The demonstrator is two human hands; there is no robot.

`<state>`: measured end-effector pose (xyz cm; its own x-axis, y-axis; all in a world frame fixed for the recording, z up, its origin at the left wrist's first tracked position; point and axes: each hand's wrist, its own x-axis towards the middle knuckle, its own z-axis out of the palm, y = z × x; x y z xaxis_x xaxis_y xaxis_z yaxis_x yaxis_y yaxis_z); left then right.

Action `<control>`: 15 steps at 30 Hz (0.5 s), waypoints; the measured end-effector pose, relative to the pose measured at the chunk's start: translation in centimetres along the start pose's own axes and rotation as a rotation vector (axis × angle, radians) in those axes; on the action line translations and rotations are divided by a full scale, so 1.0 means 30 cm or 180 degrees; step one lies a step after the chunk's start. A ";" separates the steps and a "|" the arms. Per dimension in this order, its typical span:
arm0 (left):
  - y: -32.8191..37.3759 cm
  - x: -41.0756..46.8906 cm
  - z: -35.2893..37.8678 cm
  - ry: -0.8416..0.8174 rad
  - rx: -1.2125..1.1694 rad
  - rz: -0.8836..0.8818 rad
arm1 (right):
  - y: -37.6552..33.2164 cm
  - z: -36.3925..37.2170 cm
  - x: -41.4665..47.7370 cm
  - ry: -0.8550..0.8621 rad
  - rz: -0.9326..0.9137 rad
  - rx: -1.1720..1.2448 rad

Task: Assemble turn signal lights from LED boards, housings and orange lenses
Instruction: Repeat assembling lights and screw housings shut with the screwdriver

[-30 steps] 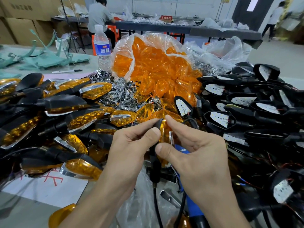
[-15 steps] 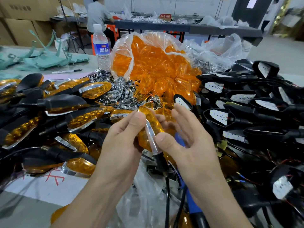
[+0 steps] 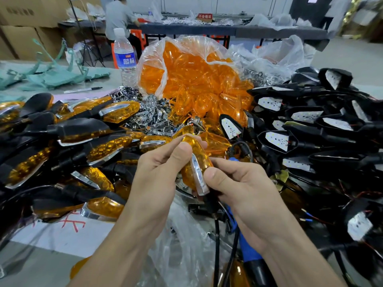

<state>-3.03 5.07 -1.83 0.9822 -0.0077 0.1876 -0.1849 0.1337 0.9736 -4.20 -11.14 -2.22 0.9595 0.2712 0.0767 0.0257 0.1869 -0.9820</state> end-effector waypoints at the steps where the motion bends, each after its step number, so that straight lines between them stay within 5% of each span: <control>1: 0.000 0.002 -0.003 -0.0052 -0.0077 -0.0037 | -0.001 0.002 0.001 0.0028 -0.0015 0.0019; 8: 0.011 0.014 -0.037 -0.0842 -0.0367 -0.0326 | -0.008 0.008 0.005 0.0292 -0.0066 0.0128; 15: 0.010 0.003 -0.015 -0.0690 -0.0280 -0.0079 | -0.013 0.000 0.000 0.0281 0.0032 0.0394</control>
<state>-2.97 5.56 -1.58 0.9547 -0.2235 0.1965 -0.1479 0.2167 0.9650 -4.21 -11.22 -1.84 0.9806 0.1906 0.0463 -0.0135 0.3011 -0.9535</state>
